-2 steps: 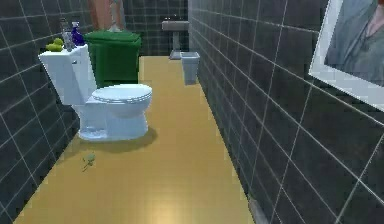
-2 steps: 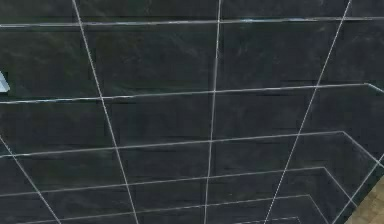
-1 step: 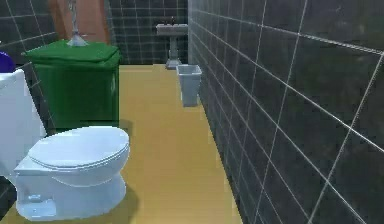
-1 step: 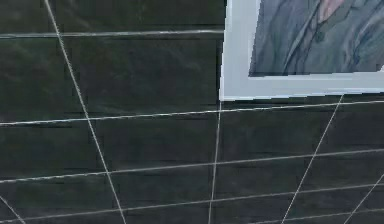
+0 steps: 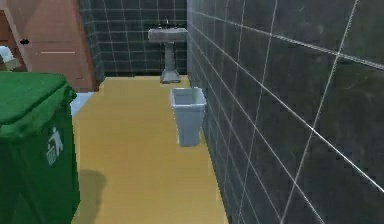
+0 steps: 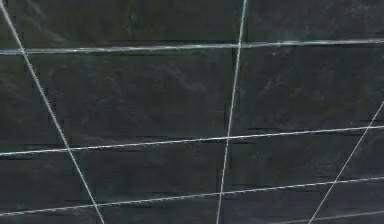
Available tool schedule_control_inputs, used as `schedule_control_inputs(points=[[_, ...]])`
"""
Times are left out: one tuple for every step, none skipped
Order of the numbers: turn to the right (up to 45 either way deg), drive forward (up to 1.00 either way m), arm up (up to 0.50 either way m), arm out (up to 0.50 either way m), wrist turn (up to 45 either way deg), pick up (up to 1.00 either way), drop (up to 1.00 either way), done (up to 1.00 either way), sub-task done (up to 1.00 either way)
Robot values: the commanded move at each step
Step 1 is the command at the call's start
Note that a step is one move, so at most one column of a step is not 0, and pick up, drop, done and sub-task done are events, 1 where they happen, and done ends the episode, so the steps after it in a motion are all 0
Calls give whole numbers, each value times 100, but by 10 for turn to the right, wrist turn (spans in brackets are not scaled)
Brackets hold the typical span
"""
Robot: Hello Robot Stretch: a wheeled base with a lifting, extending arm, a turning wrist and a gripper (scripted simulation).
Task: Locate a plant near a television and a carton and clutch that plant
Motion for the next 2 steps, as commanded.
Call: schedule_control_inputs(points=[[0, 15, 0, 0, 0, 0, 0, 0, 0], [-210, 0, 0, 0, 0, 0, 0, 0, 0]])
